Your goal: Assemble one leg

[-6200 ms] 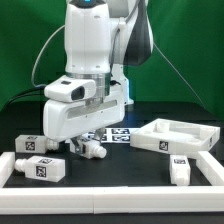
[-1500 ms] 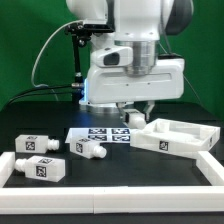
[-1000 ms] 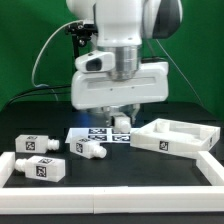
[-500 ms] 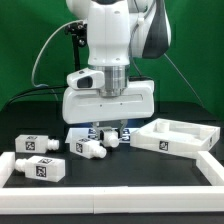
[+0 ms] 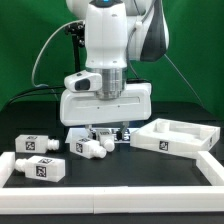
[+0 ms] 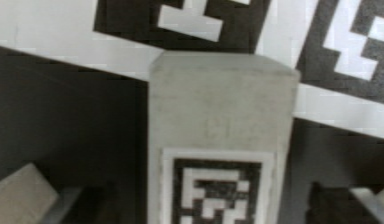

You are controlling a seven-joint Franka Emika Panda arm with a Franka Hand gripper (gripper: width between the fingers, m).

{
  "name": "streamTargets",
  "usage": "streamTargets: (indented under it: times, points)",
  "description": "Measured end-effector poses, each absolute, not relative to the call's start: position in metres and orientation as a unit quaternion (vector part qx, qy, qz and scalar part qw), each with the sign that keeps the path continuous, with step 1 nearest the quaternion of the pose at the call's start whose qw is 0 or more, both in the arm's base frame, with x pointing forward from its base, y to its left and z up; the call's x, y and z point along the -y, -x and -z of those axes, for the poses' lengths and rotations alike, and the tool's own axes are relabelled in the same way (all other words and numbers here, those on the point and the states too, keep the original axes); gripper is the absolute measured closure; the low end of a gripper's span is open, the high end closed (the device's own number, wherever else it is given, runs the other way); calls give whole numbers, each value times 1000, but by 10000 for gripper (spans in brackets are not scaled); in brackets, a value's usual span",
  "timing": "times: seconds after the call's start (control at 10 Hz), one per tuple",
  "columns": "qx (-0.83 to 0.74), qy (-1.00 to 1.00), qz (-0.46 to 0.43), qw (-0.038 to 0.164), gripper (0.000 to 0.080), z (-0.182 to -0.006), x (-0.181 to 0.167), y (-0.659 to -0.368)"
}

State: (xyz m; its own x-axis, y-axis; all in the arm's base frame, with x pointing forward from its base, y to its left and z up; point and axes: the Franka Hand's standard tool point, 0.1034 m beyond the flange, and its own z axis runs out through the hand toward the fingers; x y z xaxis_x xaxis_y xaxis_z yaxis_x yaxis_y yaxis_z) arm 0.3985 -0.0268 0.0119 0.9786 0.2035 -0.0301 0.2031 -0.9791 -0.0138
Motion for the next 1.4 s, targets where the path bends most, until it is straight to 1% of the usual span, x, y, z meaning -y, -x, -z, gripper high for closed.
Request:
streamTargets:
  times: [0.1,0.2,0.3,0.4,0.5,0.6,0.7,1.0,1.1,1.3,1.4]
  points:
    - [83,996,-29,14,179,-23,20,-396]
    - [59,998,-31,19,179,-37,12,-395]
    - [26,999,-36,23,155,-51,-1,-392]
    - [-6,999,-35,24,151,-59,-15,-389]
    - [-50,998,-37,22,151,-61,-32,-388]
    - [-84,995,-40,23,150,-60,-47,-389]
    - [-81,996,-40,22,150,-57,-52,-393]
    - [-79,996,-41,21,150,-56,-51,-393]
    - [-100,994,-37,21,150,-55,-52,-391]
    - [-219,975,-28,14,150,-39,-63,-358]
    - [-248,968,-29,10,150,-29,-73,-351]
